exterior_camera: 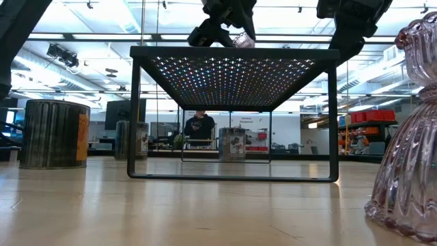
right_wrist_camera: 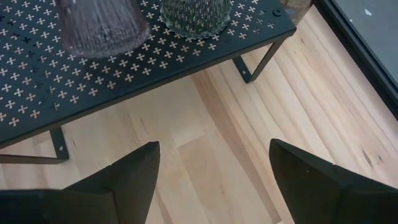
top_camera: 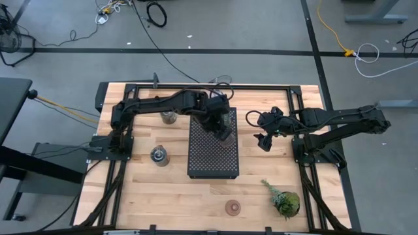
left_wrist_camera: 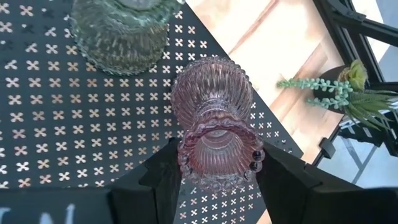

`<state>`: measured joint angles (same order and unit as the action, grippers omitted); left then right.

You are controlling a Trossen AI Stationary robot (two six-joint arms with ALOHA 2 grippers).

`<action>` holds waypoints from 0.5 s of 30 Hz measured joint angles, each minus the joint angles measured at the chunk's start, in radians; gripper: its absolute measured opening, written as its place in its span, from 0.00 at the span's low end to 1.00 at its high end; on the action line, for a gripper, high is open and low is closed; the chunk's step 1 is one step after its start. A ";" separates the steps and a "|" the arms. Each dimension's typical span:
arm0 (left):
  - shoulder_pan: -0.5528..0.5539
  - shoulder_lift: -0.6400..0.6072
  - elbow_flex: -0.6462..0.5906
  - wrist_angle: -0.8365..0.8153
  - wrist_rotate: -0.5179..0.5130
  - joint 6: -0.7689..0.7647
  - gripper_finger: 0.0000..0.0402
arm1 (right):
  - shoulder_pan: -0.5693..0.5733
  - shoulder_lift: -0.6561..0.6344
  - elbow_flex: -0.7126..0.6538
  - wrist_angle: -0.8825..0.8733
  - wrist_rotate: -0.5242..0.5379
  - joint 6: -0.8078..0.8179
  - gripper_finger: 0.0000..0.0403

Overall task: Pick & Place candle stick holders
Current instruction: Put the left pink glass candle holder on the shelf aligned with the green glass candle holder

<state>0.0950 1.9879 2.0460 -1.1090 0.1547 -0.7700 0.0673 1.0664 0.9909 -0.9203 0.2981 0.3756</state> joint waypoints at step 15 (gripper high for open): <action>0.024 -0.001 0.168 -0.136 -0.084 0.023 0.47 | 0.000 0.000 0.000 0.002 0.008 -0.018 0.75</action>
<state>0.1191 1.9874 2.2138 -1.2451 0.0708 -0.7467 0.0670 1.0664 0.9909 -0.9188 0.3061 0.3573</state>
